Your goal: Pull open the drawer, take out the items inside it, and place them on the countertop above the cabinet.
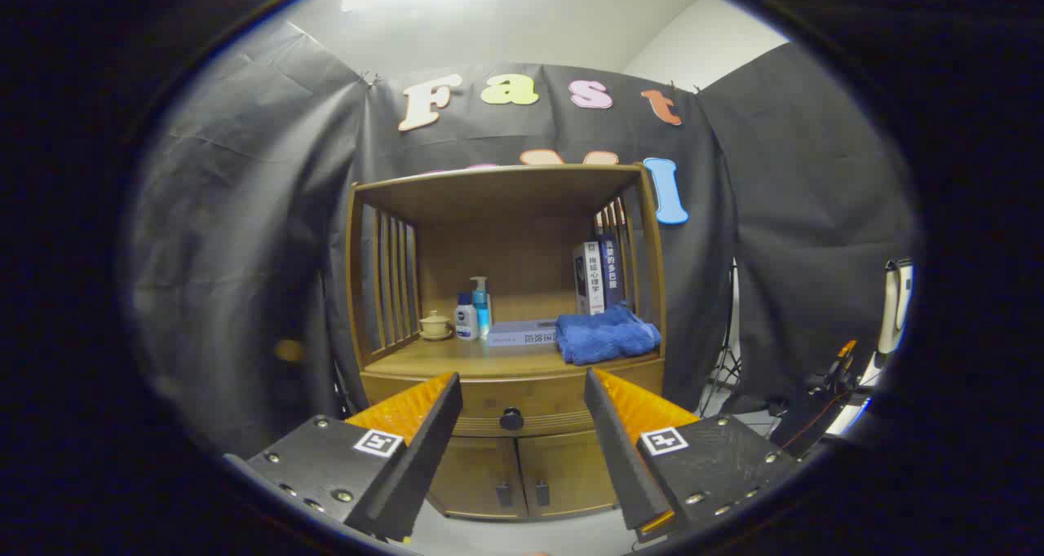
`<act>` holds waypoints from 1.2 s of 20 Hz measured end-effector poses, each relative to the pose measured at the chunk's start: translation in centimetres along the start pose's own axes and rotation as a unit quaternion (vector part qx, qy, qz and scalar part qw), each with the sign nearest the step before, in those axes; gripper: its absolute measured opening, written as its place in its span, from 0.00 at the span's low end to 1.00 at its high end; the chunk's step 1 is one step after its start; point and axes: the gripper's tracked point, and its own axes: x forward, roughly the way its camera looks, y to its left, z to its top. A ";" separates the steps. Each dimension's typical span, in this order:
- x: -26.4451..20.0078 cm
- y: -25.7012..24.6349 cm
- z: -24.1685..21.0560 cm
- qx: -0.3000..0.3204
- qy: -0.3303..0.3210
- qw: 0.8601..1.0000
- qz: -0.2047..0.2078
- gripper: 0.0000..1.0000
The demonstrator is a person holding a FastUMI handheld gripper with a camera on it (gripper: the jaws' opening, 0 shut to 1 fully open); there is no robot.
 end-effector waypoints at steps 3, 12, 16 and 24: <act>0.1 -0.1 0.0 0.000 -0.001 1.000 -0.003 0.91; 0.4 -0.3 -0.8 0.002 0.007 1.000 -0.008 0.91; 0.9 -0.2 -1.3 0.002 0.010 1.000 -0.010 0.91; 1.0 -1.8 -1.7 -0.006 0.004 0.998 -0.066 0.91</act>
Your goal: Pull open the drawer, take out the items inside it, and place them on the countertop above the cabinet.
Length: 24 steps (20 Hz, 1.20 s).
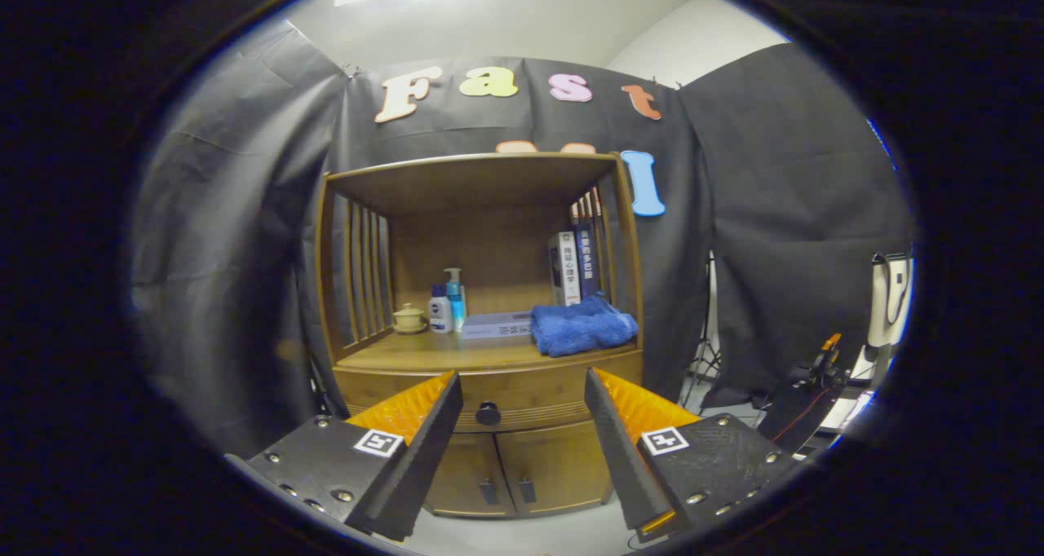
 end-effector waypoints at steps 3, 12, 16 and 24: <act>0.9 -1.3 0.1 -0.018 -0.016 0.999 -0.036 0.92; 10.8 5.3 -6.1 0.005 0.052 0.998 0.034 0.93; 13.1 5.4 -11.0 0.018 0.130 0.991 0.025 0.93; 16.1 8.0 -16.6 0.030 0.185 0.980 0.063 0.76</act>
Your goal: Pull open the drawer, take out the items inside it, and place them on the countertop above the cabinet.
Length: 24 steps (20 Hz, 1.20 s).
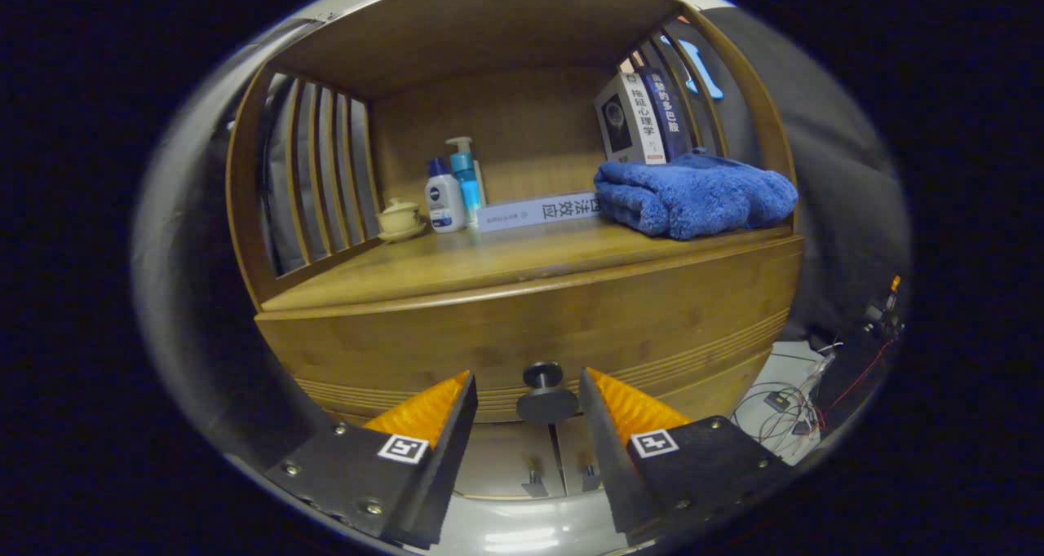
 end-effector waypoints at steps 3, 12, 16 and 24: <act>0.7 -1.1 -1.5 -0.023 0.029 0.999 -0.019 0.61; 1.3 -1.2 0.0 -0.022 -0.011 1.000 -0.015 0.42; 1.6 -1.3 -0.3 -0.036 -0.001 0.999 -0.015 0.35; -0.6 -1.5 -1.0 -0.036 0.013 0.999 -0.020 0.24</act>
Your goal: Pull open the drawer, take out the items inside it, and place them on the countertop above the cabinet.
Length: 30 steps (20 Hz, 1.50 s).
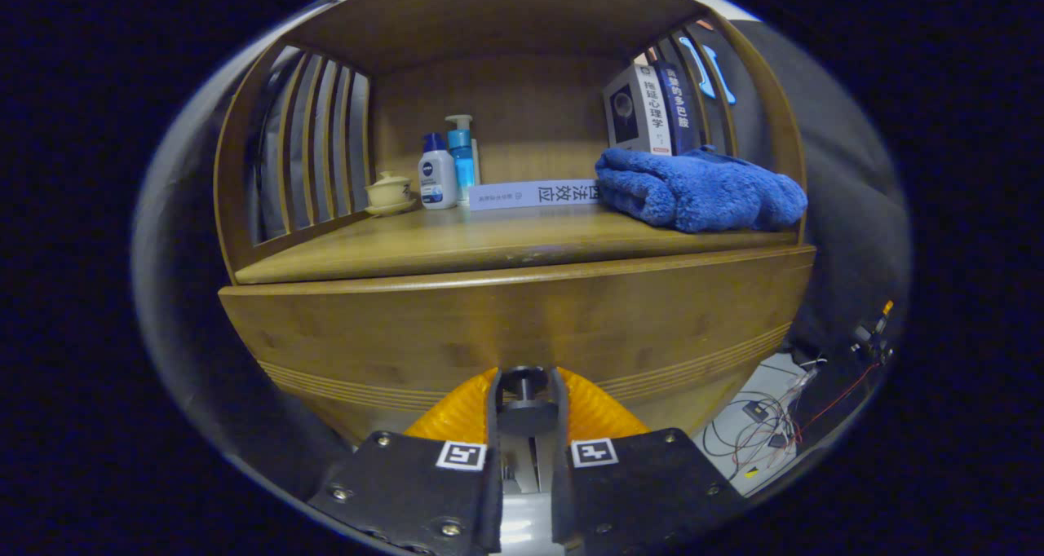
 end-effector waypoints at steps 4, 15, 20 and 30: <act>-3.8 -0.4 -1.3 0.015 0.002 1.000 -0.016 0.24; -12.2 -1.5 -5.3 0.022 0.015 0.999 -0.046 0.24; -12.6 -1.5 -5.4 0.035 0.016 0.998 -0.050 0.24; -14.1 -1.2 -2.1 0.021 0.003 0.998 -0.061 0.44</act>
